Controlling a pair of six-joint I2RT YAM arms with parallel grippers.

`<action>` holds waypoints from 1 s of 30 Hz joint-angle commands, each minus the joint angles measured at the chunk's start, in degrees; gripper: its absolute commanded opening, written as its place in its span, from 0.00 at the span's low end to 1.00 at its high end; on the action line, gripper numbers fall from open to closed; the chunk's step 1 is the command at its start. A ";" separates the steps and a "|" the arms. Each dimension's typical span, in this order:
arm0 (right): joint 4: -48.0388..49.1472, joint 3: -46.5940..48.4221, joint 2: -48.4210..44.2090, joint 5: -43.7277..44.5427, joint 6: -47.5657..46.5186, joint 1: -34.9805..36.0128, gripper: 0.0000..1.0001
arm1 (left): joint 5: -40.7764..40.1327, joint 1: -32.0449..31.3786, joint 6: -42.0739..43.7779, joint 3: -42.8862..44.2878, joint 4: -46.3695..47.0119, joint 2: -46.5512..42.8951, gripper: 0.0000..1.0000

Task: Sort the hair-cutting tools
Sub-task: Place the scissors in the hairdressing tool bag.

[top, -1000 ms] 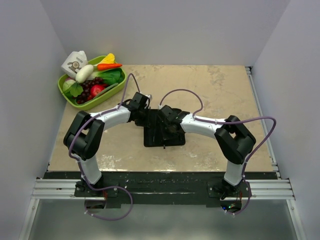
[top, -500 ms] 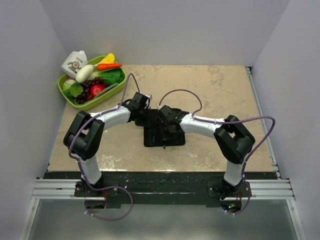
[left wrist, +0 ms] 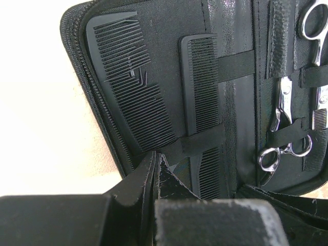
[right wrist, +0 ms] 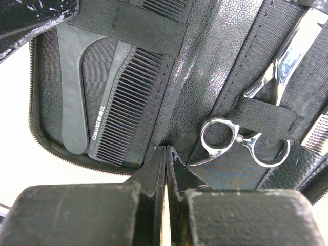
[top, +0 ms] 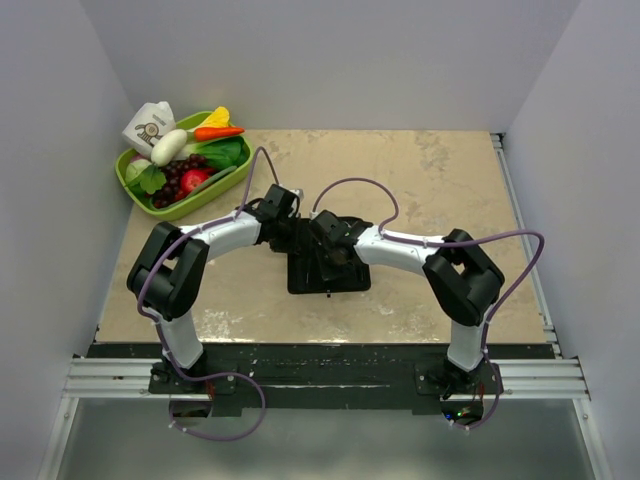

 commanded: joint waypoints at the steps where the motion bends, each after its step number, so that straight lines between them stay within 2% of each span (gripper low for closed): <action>1: -0.51 0.60 1.50 -3.14 0.91 1.89 0.00 | -1.56 0.03 -0.84 -1.61 -0.57 2.58 0.00; 21: -7.37 -2.91 -4.91 -7.00 5.57 6.55 0.00 | -2.53 0.03 -4.35 -4.51 2.68 2.58 0.00; 26: -8.24 -3.71 -8.59 -3.41 6.89 6.90 0.00 | -2.62 0.03 -4.62 -5.47 3.47 2.14 0.00; 30: -11.49 -0.20 -10.89 1.16 6.19 6.90 0.00 | -2.53 0.03 -4.35 -4.42 2.59 1.27 0.00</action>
